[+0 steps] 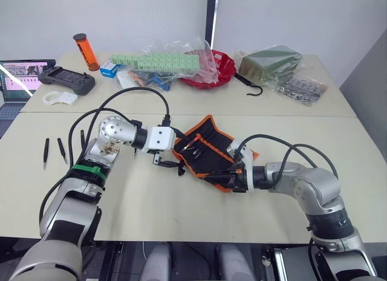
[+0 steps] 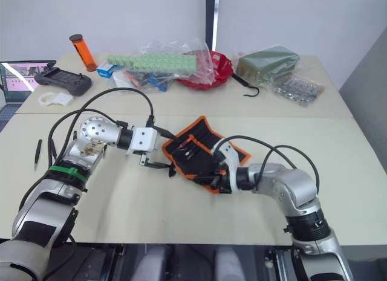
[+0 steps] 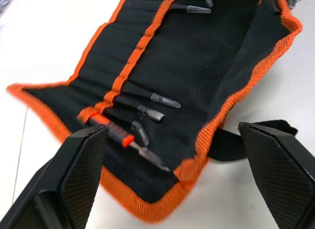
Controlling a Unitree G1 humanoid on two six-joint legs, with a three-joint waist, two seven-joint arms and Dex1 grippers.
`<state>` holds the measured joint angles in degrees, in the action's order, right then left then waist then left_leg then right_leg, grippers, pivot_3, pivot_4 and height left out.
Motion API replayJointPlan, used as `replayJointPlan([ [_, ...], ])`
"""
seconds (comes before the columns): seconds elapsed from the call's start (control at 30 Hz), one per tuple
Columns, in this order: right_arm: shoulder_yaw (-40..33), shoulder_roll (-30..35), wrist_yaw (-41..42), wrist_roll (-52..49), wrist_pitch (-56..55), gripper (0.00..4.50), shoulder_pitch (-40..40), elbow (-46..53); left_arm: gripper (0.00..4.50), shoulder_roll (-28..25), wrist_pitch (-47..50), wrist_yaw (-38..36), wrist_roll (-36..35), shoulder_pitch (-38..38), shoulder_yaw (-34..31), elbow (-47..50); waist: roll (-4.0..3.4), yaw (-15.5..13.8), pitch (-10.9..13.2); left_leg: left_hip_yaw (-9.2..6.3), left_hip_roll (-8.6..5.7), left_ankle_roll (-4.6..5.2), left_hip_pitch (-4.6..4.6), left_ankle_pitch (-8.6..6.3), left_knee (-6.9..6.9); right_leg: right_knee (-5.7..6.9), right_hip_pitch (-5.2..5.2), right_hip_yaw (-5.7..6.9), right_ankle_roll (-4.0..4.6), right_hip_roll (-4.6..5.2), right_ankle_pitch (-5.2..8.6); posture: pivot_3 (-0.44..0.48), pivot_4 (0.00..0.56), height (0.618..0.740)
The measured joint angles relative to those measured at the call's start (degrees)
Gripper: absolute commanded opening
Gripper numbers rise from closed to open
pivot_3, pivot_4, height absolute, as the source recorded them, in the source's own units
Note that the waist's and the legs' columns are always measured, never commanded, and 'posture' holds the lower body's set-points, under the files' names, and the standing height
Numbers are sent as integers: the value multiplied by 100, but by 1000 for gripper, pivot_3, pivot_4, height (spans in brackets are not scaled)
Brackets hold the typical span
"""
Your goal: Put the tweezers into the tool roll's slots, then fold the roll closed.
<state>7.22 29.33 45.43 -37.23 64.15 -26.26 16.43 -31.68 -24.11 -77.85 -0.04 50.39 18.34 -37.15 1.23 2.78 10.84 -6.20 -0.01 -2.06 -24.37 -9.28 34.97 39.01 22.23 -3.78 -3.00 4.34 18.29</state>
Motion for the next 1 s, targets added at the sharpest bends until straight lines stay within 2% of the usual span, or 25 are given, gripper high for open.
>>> replayJointPlan([
  [0.27, -107, 85, -92, 9, -163, 0, 132, 80, 1307, 74, -225, -439, 21, 17, 85, -341, 1, -20, 0, -1, -2, 0, -1, 0, 6, 2, 0, 0, -1, 1, 0, 0, 150, 740],
  [0.4, 31, 460, 194, 307, -844, 0, 220, 124, 23, 83, -114, -532, -31, 11, 62, -335, 1, -30, 1, -1, -5, 0, -4, 0, 14, 1, -1, 0, -6, 4, -1, 0, 150, 740],
  [0.53, 314, 842, 509, 930, -1834, 0, 189, -23, 23, 53, 183, -613, -222, -347, 14, 50, 1, -9, 1, -1, -2, 0, -1, 0, 11, 2, -2, 0, -7, 1, -2, 0, 150, 740],
  [0.77, 802, 975, 936, 1795, -3258, 0, 221, -62, 23, -341, 1070, -665, -501, -1083, -117, 1251, 1, 35, 1, -3, 0, 0, 0, 0, 10, 5, -2, 0, -7, 1, -2, 0, 150, 740],
  [1.0, 1024, 1158, 1206, 2279, -4107, 0, 536, 150, 23, -688, 1975, -594, -839, -1942, -206, 2536, 1, -10, 1, -3, 0, 0, 1, 0, 13, 5, -4, 0, -6, 1, -2, 0, 150, 740],
])
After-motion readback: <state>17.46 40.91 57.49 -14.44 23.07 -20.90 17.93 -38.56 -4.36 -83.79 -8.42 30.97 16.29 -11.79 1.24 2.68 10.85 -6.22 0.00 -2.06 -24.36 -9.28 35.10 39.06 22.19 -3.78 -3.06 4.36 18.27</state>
